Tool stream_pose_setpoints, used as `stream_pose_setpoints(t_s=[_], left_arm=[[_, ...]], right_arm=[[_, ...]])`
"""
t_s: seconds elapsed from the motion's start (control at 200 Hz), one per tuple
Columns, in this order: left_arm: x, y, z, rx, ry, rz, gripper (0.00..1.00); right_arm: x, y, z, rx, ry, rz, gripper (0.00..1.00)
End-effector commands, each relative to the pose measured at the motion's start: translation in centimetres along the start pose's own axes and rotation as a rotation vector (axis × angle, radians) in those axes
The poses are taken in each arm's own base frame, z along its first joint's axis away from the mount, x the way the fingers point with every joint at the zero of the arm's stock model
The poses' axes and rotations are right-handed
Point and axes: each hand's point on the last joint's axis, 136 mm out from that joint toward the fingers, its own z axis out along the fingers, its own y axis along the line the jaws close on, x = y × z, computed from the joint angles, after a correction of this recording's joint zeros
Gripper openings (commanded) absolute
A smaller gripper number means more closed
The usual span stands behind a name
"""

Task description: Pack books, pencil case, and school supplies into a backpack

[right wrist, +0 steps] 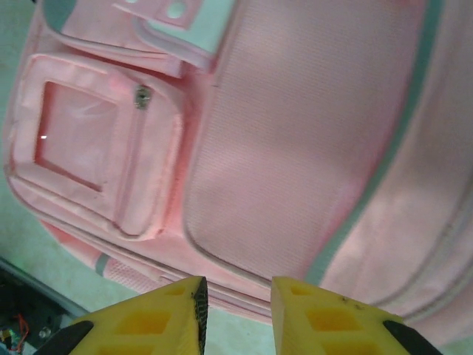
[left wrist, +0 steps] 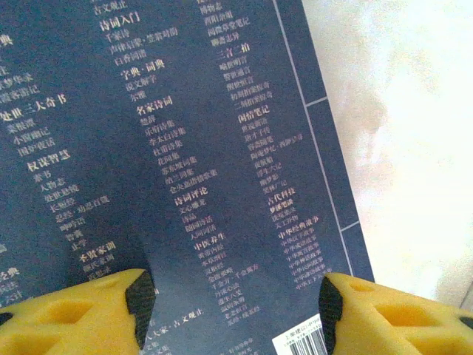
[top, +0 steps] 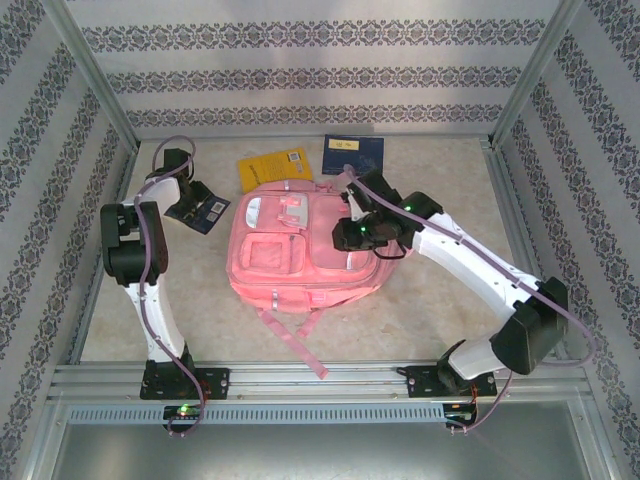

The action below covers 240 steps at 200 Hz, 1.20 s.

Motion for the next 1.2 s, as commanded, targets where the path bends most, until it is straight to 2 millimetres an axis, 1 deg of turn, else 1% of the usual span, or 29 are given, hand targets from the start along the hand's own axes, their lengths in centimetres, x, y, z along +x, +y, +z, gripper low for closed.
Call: stream_pose_setpoints(t_s=[0.0,0.055,0.14,0.245,0.32,0.35,0.405,0.48,0.595,0.659,0.754,0.834,0.914,0.969,1.009,1.129,1.194], left_arm=[[5.7,5.3,-0.5,-0.173,0.169,-0.103,0.60],[7.1,6.1,-1.4,-0.174,0.186,-0.134,0.59],[9.1,7.4,-3.1,-0.177,0.198,-0.176,0.56],[11.9,9.5,-5.2,-0.196,0.216,-0.236,0.55],[13.9,10.3,-6.0,-0.181,0.241,-0.269,0.55],[14.5,10.9,-6.3,-0.188,0.245,-0.276,0.54],[15.4,11.6,-6.8,-0.191,0.245,-0.286,0.53],[16.3,12.7,-7.5,-0.207,0.237,-0.301,0.51],[17.6,13.6,-7.8,-0.204,0.245,-0.321,0.50],[18.2,13.9,-7.7,-0.206,0.262,-0.324,0.50],[19.0,13.9,-7.4,-0.181,0.283,-0.328,0.48],[19.2,13.6,-7.3,-0.163,0.295,-0.315,0.47],[19.4,13.3,-7.4,-0.155,0.312,-0.291,0.47],[19.5,13.0,-7.5,-0.153,0.315,-0.266,0.47],[19.7,12.7,-7.5,-0.151,0.317,-0.249,0.47],[20.7,11.9,-7.4,-0.138,0.339,-0.213,0.47],[21.5,11.2,-7.2,-0.134,0.356,-0.179,0.47]], right_arm=[[-1.1,3.2,0.0,-0.085,-0.003,-0.079,0.31],[-1.3,5.2,0.6,-0.144,0.016,-0.102,0.31],[-1.4,8.9,1.6,-0.241,0.052,-0.155,0.31],[-1.0,13.3,3.8,-0.325,0.115,-0.224,0.30],[-0.6,16.2,5.2,-0.368,0.161,-0.264,0.30],[-0.3,17.2,6.1,-0.381,0.183,-0.277,0.29],[0.0,18.7,7.6,-0.398,0.212,-0.287,0.27],[-0.1,20.5,9.3,-0.425,0.229,-0.279,0.26],[-0.3,22.2,12.1,-0.436,0.246,-0.234,0.23],[-0.3,22.3,13.7,-0.415,0.255,-0.214,0.22],[-0.1,21.9,16.3,-0.363,0.265,-0.204,0.22],[0.3,20.4,18.3,-0.262,0.265,-0.222,0.21],[0.3,17.6,19.8,-0.118,0.258,-0.238,0.20],[0.2,15.7,20.4,-0.033,0.252,-0.250,0.19],[0.2,13.9,20.7,0.040,0.253,-0.254,0.18],[-0.4,8.4,20.3,0.205,0.264,-0.217,0.16],[-1.2,5.8,19.4,0.255,0.233,-0.183,0.15]])
